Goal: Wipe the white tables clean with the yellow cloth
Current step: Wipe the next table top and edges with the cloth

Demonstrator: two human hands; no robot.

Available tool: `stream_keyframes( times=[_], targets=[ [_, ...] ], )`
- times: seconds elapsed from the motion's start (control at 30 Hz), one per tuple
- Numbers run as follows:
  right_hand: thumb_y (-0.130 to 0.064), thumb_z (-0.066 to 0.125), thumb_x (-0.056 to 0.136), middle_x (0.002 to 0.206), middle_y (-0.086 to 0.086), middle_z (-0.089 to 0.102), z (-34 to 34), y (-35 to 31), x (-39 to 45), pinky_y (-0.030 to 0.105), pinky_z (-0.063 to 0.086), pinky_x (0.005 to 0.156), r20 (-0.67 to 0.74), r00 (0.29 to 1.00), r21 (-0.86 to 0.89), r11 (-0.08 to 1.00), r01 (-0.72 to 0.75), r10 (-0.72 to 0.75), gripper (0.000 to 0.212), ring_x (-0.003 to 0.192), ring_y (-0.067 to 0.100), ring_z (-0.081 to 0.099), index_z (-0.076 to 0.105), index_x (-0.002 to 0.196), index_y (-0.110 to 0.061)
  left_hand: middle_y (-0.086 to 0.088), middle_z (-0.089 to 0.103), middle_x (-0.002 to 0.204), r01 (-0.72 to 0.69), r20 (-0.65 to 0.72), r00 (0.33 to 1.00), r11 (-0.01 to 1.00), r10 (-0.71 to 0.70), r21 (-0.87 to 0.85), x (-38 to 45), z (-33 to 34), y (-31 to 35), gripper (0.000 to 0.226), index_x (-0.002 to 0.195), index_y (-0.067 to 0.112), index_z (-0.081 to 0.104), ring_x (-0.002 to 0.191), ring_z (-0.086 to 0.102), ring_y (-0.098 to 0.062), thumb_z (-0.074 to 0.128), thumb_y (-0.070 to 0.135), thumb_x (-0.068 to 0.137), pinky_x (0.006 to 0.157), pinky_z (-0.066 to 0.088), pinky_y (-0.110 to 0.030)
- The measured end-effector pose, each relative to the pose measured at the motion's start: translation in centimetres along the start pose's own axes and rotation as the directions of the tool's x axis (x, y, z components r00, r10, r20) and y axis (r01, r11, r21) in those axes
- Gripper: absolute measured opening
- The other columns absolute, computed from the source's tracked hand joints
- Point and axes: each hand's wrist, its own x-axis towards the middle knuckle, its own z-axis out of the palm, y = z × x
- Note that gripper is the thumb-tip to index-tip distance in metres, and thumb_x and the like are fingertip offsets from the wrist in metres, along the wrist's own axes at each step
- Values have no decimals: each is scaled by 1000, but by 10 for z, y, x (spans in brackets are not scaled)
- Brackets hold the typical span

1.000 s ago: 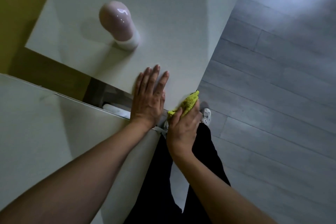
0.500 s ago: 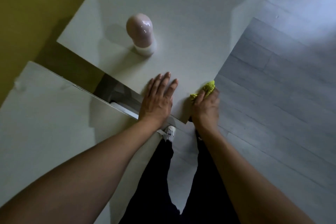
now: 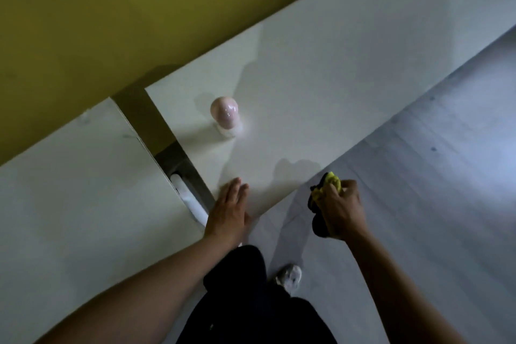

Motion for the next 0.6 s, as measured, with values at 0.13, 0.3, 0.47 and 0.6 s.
stream_keyframes(
  times=[0.13,0.3,0.47,0.6],
  targets=[
    [-49,51,96,94,0,61,-24,-38,32,25,39,60,66,992,-52,993,107,-104,25,74,11,58,47,108,-27,-4,-9,174,67,-20,997,989,-71,-128,-12,11,12,77,166,15,5,161,-7,-22,48,25,104,129,5,-31],
    [-47,54,96,100,0,57,-19,-119,79,29,38,67,125,958,-104,957,271,-258,31,83,18,55,54,120,-27,-10,4,174,205,-36,975,957,-217,-207,-6,12,35,79,163,9,22,161,7,-30,60,31,98,129,15,-38],
    [-50,54,96,101,2,62,2,-190,117,28,43,74,239,899,-146,902,407,-367,33,80,17,59,61,119,-27,-16,47,156,347,-122,917,910,-380,-226,9,9,59,72,145,5,55,143,49,-31,76,34,82,117,44,-44],
    [-47,57,96,115,10,68,16,-238,142,39,51,87,298,859,-209,850,484,-416,37,98,28,63,64,123,-24,-6,12,167,473,-77,843,801,-533,-366,28,9,74,73,163,17,8,156,11,-26,44,34,102,129,11,-43]
  ],
)
